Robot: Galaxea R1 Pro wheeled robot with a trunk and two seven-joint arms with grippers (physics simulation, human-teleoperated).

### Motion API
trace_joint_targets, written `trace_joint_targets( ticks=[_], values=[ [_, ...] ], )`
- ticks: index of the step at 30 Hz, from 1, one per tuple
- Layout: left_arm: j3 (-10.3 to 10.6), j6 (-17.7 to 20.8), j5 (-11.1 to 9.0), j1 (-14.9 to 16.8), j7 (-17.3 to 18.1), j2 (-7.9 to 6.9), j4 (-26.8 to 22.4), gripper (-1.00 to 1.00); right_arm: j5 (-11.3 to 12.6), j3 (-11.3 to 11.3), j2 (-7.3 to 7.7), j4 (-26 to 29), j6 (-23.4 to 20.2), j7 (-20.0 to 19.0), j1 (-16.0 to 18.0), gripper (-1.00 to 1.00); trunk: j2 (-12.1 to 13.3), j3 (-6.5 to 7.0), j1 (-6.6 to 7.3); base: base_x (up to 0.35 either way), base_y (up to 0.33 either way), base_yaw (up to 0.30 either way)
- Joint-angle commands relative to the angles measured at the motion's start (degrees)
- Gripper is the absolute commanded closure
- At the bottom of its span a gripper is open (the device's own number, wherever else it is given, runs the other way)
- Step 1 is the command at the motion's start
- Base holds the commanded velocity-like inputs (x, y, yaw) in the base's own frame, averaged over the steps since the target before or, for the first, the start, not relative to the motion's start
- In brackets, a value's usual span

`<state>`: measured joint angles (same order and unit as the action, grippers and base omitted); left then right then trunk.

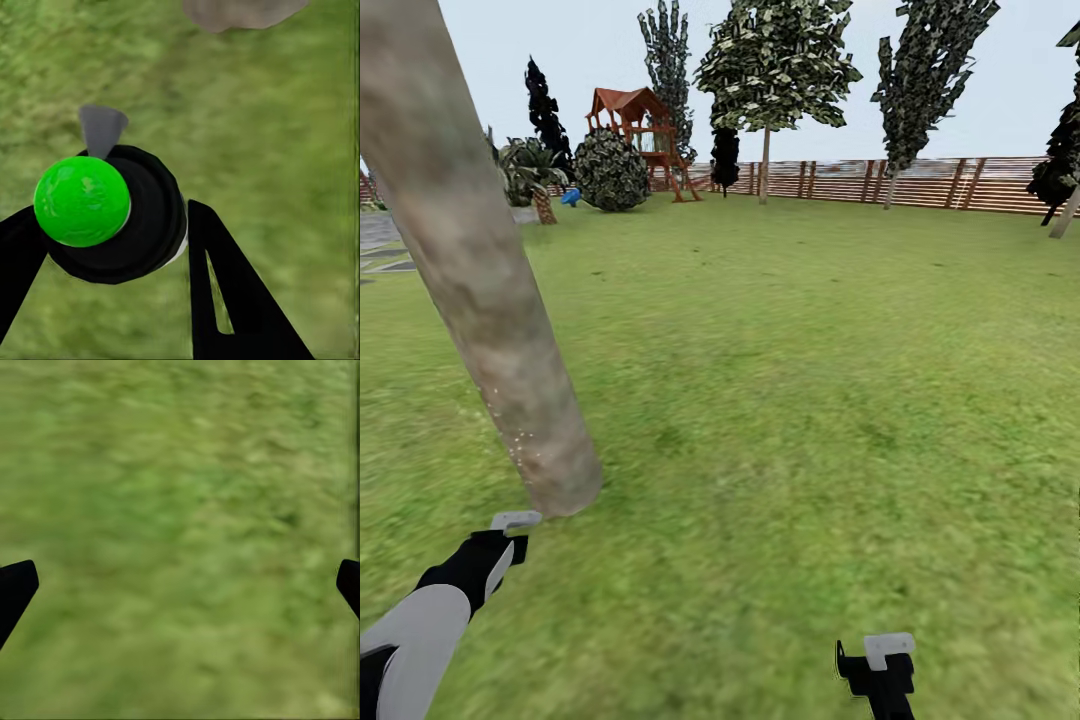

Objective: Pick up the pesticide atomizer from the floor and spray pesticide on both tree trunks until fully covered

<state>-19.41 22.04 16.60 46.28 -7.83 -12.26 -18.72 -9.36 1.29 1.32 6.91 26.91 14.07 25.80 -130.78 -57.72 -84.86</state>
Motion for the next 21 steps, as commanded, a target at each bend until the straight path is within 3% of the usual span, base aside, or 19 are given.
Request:
trace_joint_targets(
  ticks=[1, 7, 21],
  values=[
    [-0.37, 0.28, 0.62, 0.04, 0.09, 0.05, -0.09, 1.0, -0.57, 0.12, 0.0, -0.06, -0.01, 0.51, 0.04, -1.0, -0.02, -0.05, -0.01, 0.162, -0.257, 0.0],
    [-0.41, 0.28, 0.62, 0.04, 0.11, 0.05, -0.09, 1.0, -0.57, 0.12, 0.0, -0.06, -0.01, 0.49, 0.04, -1.0, -0.02, -0.05, -0.01, 0.163, -0.256, 0.047],
    [-0.35, 0.28, 0.61, 0.04, 0.1, 0.1, -0.02, 1.0, -0.61, 0.12, 0.0, -0.07, -0.01, 0.5, 0.04, -1.0, -0.02, -0.05, -0.01, 0.176, -0.242, 0.264]
  ],
)
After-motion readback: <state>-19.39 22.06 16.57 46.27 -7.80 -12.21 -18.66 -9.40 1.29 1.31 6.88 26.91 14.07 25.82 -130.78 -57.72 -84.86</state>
